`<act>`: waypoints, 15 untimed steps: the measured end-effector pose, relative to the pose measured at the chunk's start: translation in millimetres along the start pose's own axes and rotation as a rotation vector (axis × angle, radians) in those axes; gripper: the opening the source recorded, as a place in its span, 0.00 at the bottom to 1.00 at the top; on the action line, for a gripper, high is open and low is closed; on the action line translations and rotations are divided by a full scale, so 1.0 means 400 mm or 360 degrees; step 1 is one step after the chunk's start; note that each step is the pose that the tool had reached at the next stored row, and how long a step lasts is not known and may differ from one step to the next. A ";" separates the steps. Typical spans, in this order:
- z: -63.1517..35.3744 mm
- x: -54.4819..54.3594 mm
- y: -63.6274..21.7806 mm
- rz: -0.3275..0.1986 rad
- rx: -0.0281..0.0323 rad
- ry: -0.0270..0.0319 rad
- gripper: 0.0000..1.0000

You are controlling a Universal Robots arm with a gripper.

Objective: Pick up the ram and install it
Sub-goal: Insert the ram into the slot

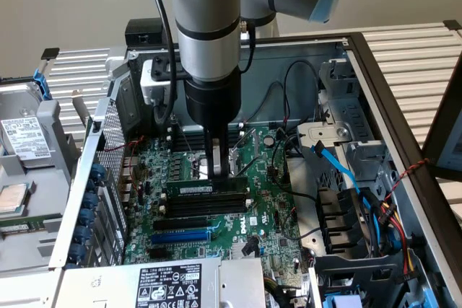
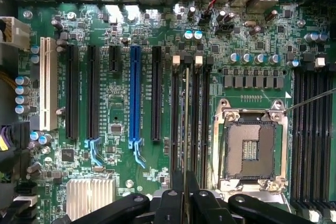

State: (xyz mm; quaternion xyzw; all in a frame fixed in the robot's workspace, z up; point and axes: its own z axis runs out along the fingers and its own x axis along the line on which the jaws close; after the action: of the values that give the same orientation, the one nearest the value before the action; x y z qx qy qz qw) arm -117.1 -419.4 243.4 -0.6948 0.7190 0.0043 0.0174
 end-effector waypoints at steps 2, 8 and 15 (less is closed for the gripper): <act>0.001 0.000 0.000 0.0000 -0.00001 0.00003 0.14; 0.006 0.000 0.003 0.0002 -0.00005 -0.00040 0.14; 0.008 0.008 0.003 0.0027 -0.00363 -0.00133 0.14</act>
State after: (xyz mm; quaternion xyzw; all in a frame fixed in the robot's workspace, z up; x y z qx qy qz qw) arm -118.2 -422.6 239.9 -0.6889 0.7246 0.0156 0.0125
